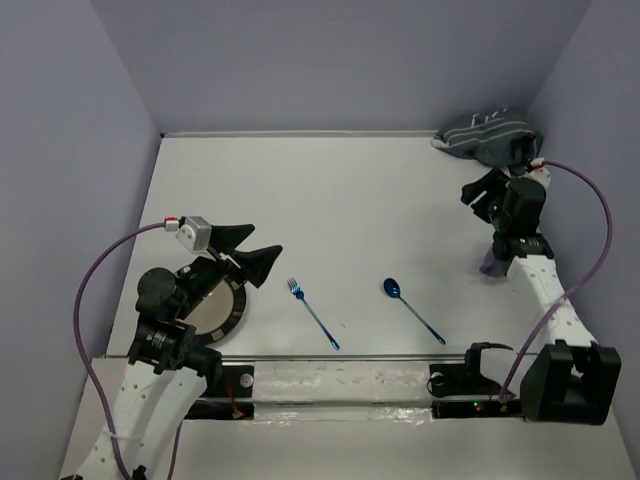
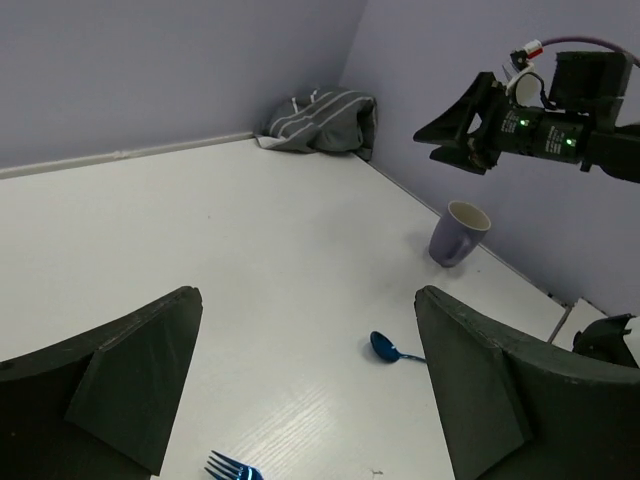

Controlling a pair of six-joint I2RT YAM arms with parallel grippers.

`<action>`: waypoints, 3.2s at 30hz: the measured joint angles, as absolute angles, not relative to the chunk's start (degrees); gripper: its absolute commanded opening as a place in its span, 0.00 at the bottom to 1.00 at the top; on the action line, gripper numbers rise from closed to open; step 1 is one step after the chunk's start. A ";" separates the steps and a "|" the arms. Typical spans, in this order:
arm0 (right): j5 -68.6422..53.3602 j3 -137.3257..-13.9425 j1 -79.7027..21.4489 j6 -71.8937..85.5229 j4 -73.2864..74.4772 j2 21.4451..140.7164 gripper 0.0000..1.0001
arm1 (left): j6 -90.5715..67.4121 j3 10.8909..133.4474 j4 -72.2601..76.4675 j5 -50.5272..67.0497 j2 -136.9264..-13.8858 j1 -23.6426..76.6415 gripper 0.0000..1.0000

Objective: Set the dinner table for one person

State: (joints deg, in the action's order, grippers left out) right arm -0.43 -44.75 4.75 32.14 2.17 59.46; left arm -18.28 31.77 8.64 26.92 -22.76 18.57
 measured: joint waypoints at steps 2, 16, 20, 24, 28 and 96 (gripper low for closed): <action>4.54 -48.14 4.25 31.27 1.83 65.39 0.68 | -17.72 32.03 7.68 25.80 -22.41 19.20 0.99; 22.11 -79.40 2.55 22.85 -2.20 102.59 0.68 | -16.56 32.86 4.82 19.70 -22.70 23.18 0.99; 24.32 -88.01 2.61 21.34 -2.72 111.44 0.70 | -16.38 33.76 3.11 16.10 -24.67 23.22 0.99; 25.91 -96.31 2.70 19.79 -3.03 120.09 0.78 | -16.29 33.80 2.37 14.59 -26.83 23.29 0.99; 27.97 -104.22 3.11 17.69 -3.05 126.54 0.80 | -16.08 33.80 2.15 14.11 -28.64 23.27 0.99; -46.50 -95.92 3.42 25.15 -7.38 124.64 0.87 | -28.10 33.15 8.34 12.73 -36.01 15.94 0.83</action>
State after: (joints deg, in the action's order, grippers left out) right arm -46.50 -95.92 3.42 25.15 -7.38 124.64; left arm -28.10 33.15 8.34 12.73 -36.01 15.94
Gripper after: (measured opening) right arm 0.942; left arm 0.843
